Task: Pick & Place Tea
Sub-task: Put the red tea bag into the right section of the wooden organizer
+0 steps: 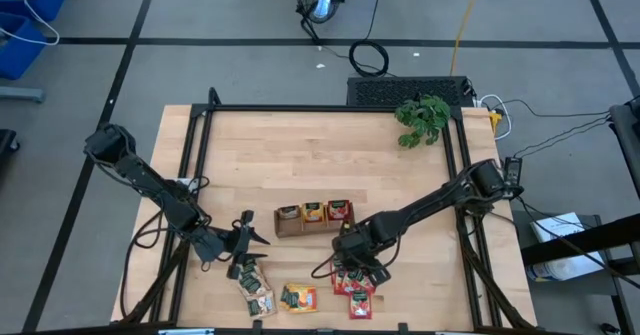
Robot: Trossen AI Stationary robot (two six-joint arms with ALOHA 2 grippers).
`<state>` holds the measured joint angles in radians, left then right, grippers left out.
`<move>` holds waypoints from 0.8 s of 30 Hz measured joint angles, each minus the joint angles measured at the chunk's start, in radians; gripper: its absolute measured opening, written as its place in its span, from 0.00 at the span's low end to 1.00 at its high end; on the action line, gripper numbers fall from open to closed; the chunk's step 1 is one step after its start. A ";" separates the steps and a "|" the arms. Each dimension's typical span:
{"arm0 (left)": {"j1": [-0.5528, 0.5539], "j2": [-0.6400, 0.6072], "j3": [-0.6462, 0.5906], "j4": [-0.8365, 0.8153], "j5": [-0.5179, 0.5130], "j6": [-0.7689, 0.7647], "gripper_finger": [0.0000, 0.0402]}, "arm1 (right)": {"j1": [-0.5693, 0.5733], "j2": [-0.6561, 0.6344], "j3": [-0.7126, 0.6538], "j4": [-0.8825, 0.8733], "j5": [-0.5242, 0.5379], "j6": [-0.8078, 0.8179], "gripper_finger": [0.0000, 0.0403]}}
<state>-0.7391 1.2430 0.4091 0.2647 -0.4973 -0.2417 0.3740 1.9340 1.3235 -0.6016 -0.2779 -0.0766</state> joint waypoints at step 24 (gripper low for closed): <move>0.000 0.000 0.000 -0.002 0.000 0.000 0.38 | 0.020 0.083 0.005 -0.051 -0.041 -0.050 0.27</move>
<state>-0.7391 1.2429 0.4091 0.2628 -0.4974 -0.2420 0.3940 2.0171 1.3282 -0.6524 -0.3184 -0.1270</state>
